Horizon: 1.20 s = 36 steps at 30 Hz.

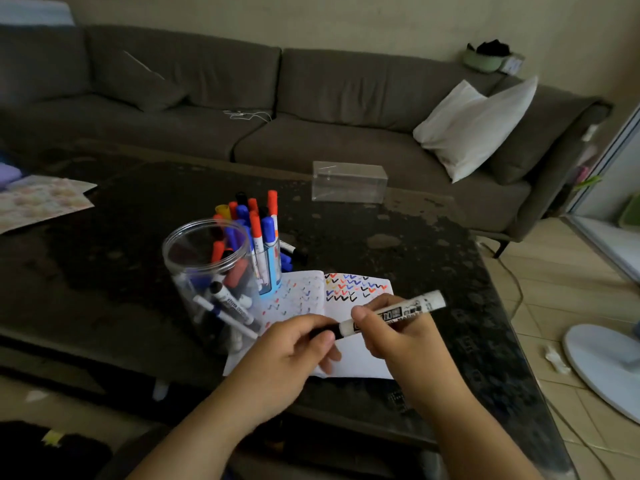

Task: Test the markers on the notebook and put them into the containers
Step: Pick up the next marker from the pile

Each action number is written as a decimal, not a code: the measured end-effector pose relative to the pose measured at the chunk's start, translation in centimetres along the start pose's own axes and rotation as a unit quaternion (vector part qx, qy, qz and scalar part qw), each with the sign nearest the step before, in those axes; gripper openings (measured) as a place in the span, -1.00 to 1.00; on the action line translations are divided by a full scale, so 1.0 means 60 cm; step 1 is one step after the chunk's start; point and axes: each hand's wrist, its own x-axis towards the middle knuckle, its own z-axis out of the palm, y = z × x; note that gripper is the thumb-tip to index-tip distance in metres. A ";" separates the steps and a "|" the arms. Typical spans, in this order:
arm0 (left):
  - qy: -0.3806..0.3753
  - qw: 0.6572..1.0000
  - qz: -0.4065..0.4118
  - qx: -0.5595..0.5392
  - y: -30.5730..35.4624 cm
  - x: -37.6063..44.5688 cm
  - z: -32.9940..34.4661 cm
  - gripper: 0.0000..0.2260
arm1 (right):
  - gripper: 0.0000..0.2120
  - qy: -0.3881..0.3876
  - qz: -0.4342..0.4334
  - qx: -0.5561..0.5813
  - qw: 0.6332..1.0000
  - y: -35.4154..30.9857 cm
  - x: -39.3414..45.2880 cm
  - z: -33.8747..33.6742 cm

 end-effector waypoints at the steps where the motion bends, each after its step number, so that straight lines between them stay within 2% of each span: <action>1: -0.017 0.996 0.020 0.086 0.000 -0.006 -0.006 -0.84 | -0.81 -0.009 -0.003 -0.013 1.000 -0.006 -0.005 0.001; 3: -0.026 0.977 0.045 0.206 0.004 -0.015 -0.015 -0.83 | -0.71 -0.015 -0.004 -0.046 0.999 -0.011 -0.011 0.005; 4: -0.021 0.974 0.053 0.221 0.007 -0.019 -0.017 -0.82 | -0.66 -0.008 -0.005 -0.054 0.998 -0.010 -0.014 0.010; 7: 0.012 0.975 0.090 0.203 0.023 -0.032 -0.018 -0.81 | -0.63 0.036 -0.020 0.010 0.999 -0.012 -0.022 0.034; 10: 0.021 0.973 0.095 0.211 0.029 -0.041 -0.024 -0.81 | -0.71 0.044 -0.012 0.090 0.995 -0.014 -0.024 0.054; 12: 0.031 0.974 0.082 0.208 0.030 -0.041 -0.031 -0.82 | -0.68 0.030 0.014 0.112 0.993 -0.013 -0.023 0.063; 15: 0.062 0.976 0.064 0.199 0.032 -0.032 -0.044 -0.84 | -0.65 -0.038 0.091 0.146 0.984 -0.013 -0.019 0.075; 16: 0.074 0.974 0.056 0.205 0.031 -0.030 -0.052 -0.85 | -0.64 -0.061 0.113 0.120 0.984 -0.013 -0.018 0.080; 18: 0.100 0.967 0.041 0.231 0.029 -0.029 -0.071 -0.84 | -0.68 -0.039 0.121 -0.015 0.992 -0.013 -0.017 0.081; 19: 0.112 0.962 0.036 0.246 0.026 -0.031 -0.083 -0.83 | -0.71 -0.003 0.093 -0.105 0.990 -0.013 -0.016 0.077; 21: 0.126 0.955 0.028 0.269 0.020 -0.037 -0.104 -0.81 | -0.81 0.054 -0.041 -0.240 0.968 -0.013 -0.010 0.070; 22: 0.127 0.952 0.025 0.278 0.018 -0.041 -0.111 -0.81 | -0.90 0.041 -0.109 -0.291 0.949 -0.020 -0.006 0.072; 23: 0.128 0.949 0.026 0.286 0.018 -0.043 -0.116 -0.80 | -0.91 0.003 -0.161 -0.347 0.924 -0.027 -0.002 0.079; 24: 0.126 0.947 0.029 0.295 0.017 -0.047 -0.121 -0.80 | -0.77 -0.048 -0.192 -0.400 0.895 -0.028 0.006 0.091; 25: 0.121 0.946 0.036 0.298 0.019 -0.047 -0.122 -0.81 | -0.69 -0.096 -0.208 -0.442 0.868 -0.024 0.014 0.101; 26: 0.117 0.946 0.042 0.298 0.020 -0.049 -0.124 -0.83 | -0.69 -0.124 -0.219 -0.471 0.845 -0.026 0.021 0.114; 28: 0.127 0.946 0.054 0.295 0.022 -0.053 -0.133 -0.86 | -0.78 -0.140 -0.243 -0.489 0.826 -0.036 0.034 0.134; 30: 0.161 0.943 0.064 0.285 0.025 -0.059 -0.150 -0.90 | -0.79 -0.112 -0.284 -0.468 0.830 -0.049 0.048 0.139; 31: 0.183 0.940 0.070 0.279 0.025 -0.061 -0.161 -0.91 | -0.79 -0.078 -0.296 -0.441 0.844 -0.062 0.056 0.138; 34: 0.235 0.930 0.076 0.273 0.023 -0.062 -0.192 -0.88 | -0.91 -0.003 -0.246 -0.298 0.922 -0.121 0.071 0.133; 36: 0.251 0.925 0.059 0.280 0.022 -0.058 -0.204 -0.86 | -0.95 0.017 -0.233 -0.242 0.942 -0.152 0.082 0.140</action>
